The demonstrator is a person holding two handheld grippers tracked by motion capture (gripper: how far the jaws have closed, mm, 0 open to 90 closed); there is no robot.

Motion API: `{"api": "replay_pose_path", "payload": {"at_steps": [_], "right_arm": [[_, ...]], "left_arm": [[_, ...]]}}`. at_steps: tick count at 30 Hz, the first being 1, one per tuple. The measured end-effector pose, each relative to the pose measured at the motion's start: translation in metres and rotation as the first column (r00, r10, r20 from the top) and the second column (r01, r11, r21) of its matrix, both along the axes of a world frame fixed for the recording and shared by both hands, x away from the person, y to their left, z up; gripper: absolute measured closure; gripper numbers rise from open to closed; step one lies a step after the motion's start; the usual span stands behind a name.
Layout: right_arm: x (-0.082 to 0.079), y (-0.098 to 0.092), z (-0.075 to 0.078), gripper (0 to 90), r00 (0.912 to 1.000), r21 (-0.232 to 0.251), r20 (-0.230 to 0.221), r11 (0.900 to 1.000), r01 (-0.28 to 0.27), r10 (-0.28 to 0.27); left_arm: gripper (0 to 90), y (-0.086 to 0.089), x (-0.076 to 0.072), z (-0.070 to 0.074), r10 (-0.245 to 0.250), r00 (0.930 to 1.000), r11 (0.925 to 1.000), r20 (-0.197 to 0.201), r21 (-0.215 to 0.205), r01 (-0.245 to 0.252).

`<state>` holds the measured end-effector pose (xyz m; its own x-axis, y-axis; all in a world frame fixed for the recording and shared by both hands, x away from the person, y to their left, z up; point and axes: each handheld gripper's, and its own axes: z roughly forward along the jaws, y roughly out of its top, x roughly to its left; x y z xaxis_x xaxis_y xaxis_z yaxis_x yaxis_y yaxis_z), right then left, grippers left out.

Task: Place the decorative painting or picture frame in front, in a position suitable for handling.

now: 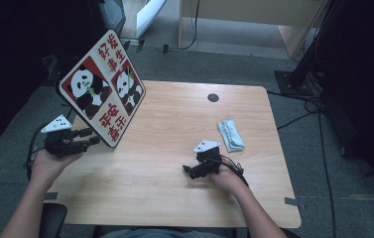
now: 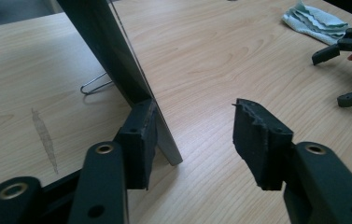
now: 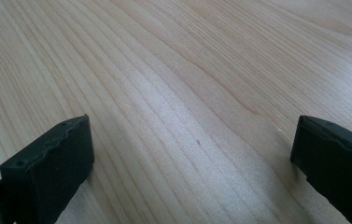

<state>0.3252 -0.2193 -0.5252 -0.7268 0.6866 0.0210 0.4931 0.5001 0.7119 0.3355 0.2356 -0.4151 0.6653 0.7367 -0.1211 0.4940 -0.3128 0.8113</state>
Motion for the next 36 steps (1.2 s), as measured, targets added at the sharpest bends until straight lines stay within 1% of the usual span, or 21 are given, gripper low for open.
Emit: {"api": "replay_pose_path", "payload": {"at_steps": [3,6,7,9,12,14,16,18,19,20,23,24,25,27,29,30,31,32,33,34,36], "right_arm": [[-0.001,0.0,0.0,0.0,1.0,0.0,-0.002,1.0,0.001,-0.001],[-0.001,0.0,0.0,0.0,1.0,0.0,-0.001,1.0,-0.002,0.002],[-0.001,0.0,0.0,0.0,1.0,0.001,-0.002,1.0,-0.002,0.002],[-0.001,0.0,0.0,0.0,1.0,0.001,-0.001,1.0,-0.002,0.002],[-0.001,0.0,0.0,0.0,1.0,0.001,-0.001,1.0,-0.002,0.002],[-0.001,0.0,0.0,0.0,1.0,0.001,-0.001,1.0,-0.002,0.002],[-0.001,0.0,0.0,0.0,1.0,0.001,-0.001,1.0,-0.002,0.002],[-0.001,0.0,0.0,0.0,1.0,0.001,0.0,1.0,-0.003,0.003],[-0.001,0.0,0.0,0.0,1.0,0.001,0.0,1.0,-0.003,0.003],[-0.001,0.0,0.0,0.0,1.0,0.001,0.0,1.0,-0.003,0.003],[-0.001,0.0,0.0,0.0,1.0,0.0,0.0,1.0,-0.003,0.003],[-0.001,0.0,0.0,0.0,1.0,0.0,0.0,1.0,-0.003,0.003],[-0.001,0.0,0.0,0.0,1.0,0.0,0.0,1.0,-0.005,0.005],[-0.002,0.0,0.0,0.0,1.0,0.0,0.0,1.0,-0.005,0.005],[-0.002,0.0,0.0,0.0,1.0,0.0,-0.001,1.0,-0.004,0.004],[-0.002,0.0,0.0,0.0,1.0,0.0,-0.001,1.0,-0.004,0.004],[-0.002,0.0,0.0,0.0,1.0,0.0,-0.001,1.0,-0.004,0.004],[-0.002,0.0,0.0,0.0,1.0,0.0,-0.001,1.0,-0.005,0.005],[-0.002,0.0,0.0,0.0,1.0,0.0,-0.001,1.0,-0.005,0.005],[-0.002,0.0,0.0,0.0,1.0,0.0,-0.001,1.0,-0.005,0.005],[-0.002,0.0,0.0,0.0,1.0,0.0,-0.002,1.0,-0.004,0.004]], "left_arm": [[50.6,0.0,0.001,0.001,-0.003,1.0,0.9999,0.001,0.011,0.003],[49.6,0.003,-0.001,0.003,0.004,1.0,1.0,0.002,0.005,-0.004],[49.5,0.006,-0.003,0.005,0.015,0.9999,0.9999,-0.001,-0.001,-0.015],[49.6,0.011,-0.005,0.006,0.027,0.9996,0.9996,0.002,0.001,-0.027],[49.6,0.017,-0.004,0.009,0.048,0.9988,0.9988,-0.001,0.0,-0.048],[49.6,0.019,-0.003,0.01,0.053,0.9986,0.9986,-0.002,-0.003,-0.053],[51.3,0.023,0.001,0.014,0.058,0.9983,0.9983,-0.005,-0.01,-0.058],[51.6,0.025,0.004,0.017,0.063,0.9977,0.9975,-0.024,-0.031,-0.064],[51.6,0.025,0.004,0.017,0.063,0.9977,0.9975,-0.024,-0.031,-0.064],[51.6,0.027,0.007,0.02,0.078,0.9963,0.9961,-0.036,-0.039,-0.079],[51.6,0.029,0.011,0.027,0.088,0.9959,0.9955,-0.023,-0.034,-0.089],[51.6,0.029,0.011,0.027,0.088,0.9959,0.9955,-0.023,-0.034,-0.089],[51.6,0.03,0.014,0.033,0.093,0.9956,0.9954,-0.013,-0.023,-0.093],[51.6,0.031,0.018,0.039,0.094,0.9956,0.9955,-0.006,-0.018,-0.094],[51.5,0.031,0.02,0.041,0.098,0.9952,0.995,-0.006,-0.02,-0.098],[51.5,0.032,0.024,0.047,0.105,0.9945,0.9943,-0.004,-0.018,-0.105],[51.2,0.032,0.024,0.047,0.105,0.9945,0.9943,-0.004,-0.018,-0.105],[50.8,0.032,0.027,0.053,0.111,0.9938,0.9938,0.0,-0.011,-0.111],[50.5,0.032,0.03,0.055,0.113,0.9936,0.9935,0.001,-0.008,-0.113],[50.5,0.032,0.03,0.055,0.113,0.9936,0.9935,0.001,-0.008,-0.113],[50.0,0.032,0.033,0.06,0.114,0.9935,0.9934,-0.005,-0.014,-0.114]]}}
